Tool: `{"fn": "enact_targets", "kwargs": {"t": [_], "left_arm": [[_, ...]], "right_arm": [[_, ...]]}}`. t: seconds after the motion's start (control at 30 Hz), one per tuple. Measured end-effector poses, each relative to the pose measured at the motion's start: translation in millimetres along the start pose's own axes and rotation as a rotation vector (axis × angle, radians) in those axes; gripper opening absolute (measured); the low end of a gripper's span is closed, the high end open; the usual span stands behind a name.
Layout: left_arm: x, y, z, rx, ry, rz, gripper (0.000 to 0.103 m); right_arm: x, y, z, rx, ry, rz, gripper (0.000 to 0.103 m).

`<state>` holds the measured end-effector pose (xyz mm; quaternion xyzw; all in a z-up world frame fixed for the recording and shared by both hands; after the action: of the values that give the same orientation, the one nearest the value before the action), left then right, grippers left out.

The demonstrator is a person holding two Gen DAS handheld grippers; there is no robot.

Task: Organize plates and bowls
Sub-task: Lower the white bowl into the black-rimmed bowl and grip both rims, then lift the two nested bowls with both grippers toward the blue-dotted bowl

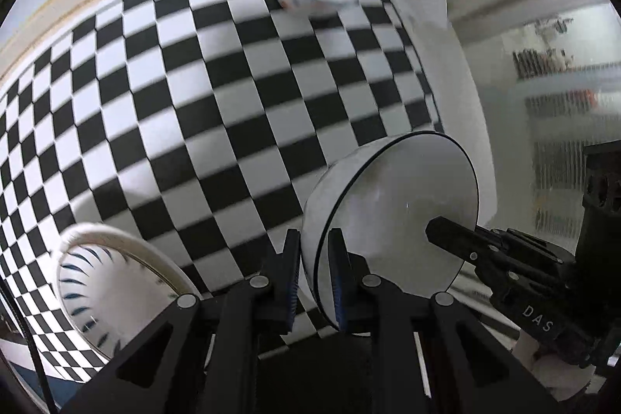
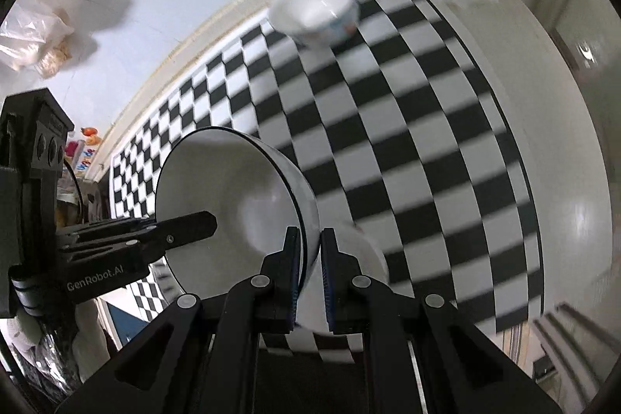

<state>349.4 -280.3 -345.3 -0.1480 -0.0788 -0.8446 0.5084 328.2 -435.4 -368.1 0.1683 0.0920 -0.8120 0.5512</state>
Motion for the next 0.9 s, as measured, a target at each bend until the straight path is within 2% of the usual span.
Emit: {"fn": "enact_targets", "kwargs": {"t": [0.17,0.33,0.63,0.9], "left_arm": [[7,-17,-24,-0.056,0.013,-0.017,0.012],[12,-20,-44,-0.085,0.046,-0.033,0.012],[10,-30,-66,-0.134,0.111,-0.028,0.012],[14,-31,-77,-0.135,0.161,-0.043,0.012]], "right_arm": [[24,-27,-16,-0.054,0.001,-0.053,0.012],[37,-39,-25,-0.073,-0.022,-0.060,0.012],[39,-43,-38,-0.112,-0.037,-0.043,0.012],[41,-38,-45,-0.131,-0.079,-0.018,0.011]]}}
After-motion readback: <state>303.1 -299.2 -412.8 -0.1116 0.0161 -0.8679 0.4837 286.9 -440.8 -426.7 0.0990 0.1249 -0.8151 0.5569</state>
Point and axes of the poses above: each gripper's, at about its wrist camera, not at the fingertips, and z roughly against the way its jaws point, x to its right, y to its top, the point moved 7 cm from there along -z, roughly the way its jaws point, and after that the axes turned 2 degrees about -z, right-handed, at the moved point
